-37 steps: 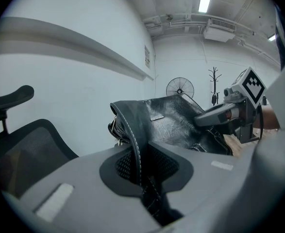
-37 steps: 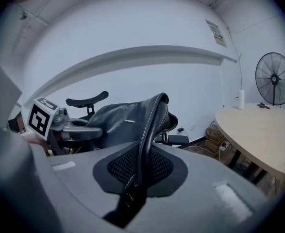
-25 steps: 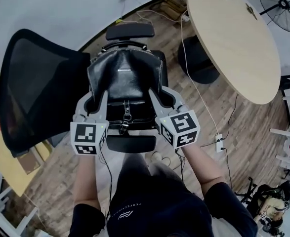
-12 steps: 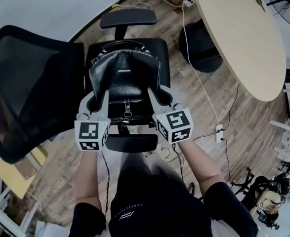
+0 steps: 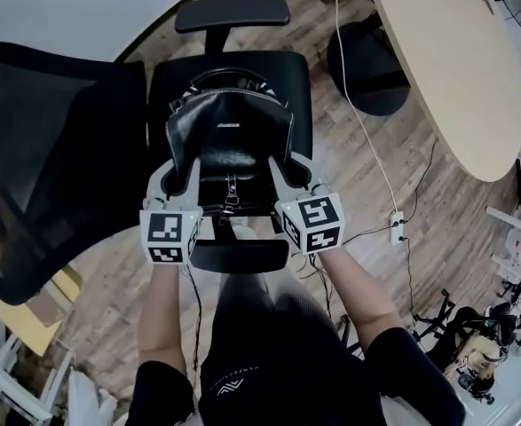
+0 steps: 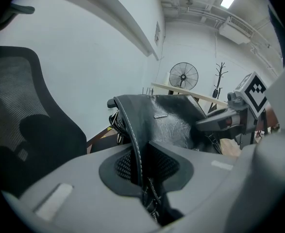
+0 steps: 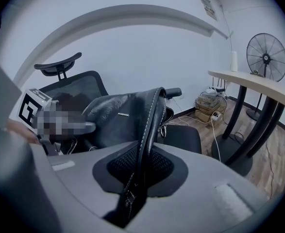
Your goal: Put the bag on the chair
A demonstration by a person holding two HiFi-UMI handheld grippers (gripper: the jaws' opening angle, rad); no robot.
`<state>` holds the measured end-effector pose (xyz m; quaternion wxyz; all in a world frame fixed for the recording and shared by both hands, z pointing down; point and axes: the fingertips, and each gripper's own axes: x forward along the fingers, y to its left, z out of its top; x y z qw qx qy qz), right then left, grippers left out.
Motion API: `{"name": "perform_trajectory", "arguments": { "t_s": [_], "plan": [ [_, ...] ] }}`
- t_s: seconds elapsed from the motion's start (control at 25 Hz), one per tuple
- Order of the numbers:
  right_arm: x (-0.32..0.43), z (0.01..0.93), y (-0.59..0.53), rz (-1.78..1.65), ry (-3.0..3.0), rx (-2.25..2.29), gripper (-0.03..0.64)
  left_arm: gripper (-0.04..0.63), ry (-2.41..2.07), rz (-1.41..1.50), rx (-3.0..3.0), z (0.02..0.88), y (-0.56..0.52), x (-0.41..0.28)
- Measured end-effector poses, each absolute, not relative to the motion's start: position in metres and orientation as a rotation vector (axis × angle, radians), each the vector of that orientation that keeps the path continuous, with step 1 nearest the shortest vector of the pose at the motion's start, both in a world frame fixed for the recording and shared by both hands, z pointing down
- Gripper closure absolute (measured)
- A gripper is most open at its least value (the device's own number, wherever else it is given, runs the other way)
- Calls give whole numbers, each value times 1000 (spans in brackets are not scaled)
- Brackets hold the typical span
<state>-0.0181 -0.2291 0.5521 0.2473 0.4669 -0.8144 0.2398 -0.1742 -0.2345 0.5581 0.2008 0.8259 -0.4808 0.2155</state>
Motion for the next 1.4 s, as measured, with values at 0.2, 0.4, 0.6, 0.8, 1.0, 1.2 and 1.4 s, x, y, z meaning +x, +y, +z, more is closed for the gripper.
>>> {"name": "perform_trajectory", "arguments": {
  "t_s": [0.2,0.4,0.6,0.8,1.0,1.2,1.4],
  "plan": [
    [-16,570,-230,667,-2193,1270,568,526,-1333,600,2280,577,-235,-173],
    [-15,584,-229,697,-2166,1267,568,516,-1324,604,2250,592,-239,-174],
    [-16,588,-231,666,-2185,1253,566,504,-1326,584,2227,601,-241,-176],
    [-18,593,-235,683,-2167,1262,563,494,-1317,573,2230,607,-246,-179],
    [-18,596,-238,658,-2131,1278,554,479,-1311,557,2216,612,-251,-181],
    [-19,597,-240,644,-2101,1295,535,447,-1348,565,2185,614,-252,-187],
    [-20,599,-244,650,-2075,1295,486,417,-1385,560,2150,616,-255,-193]
  ]
}}
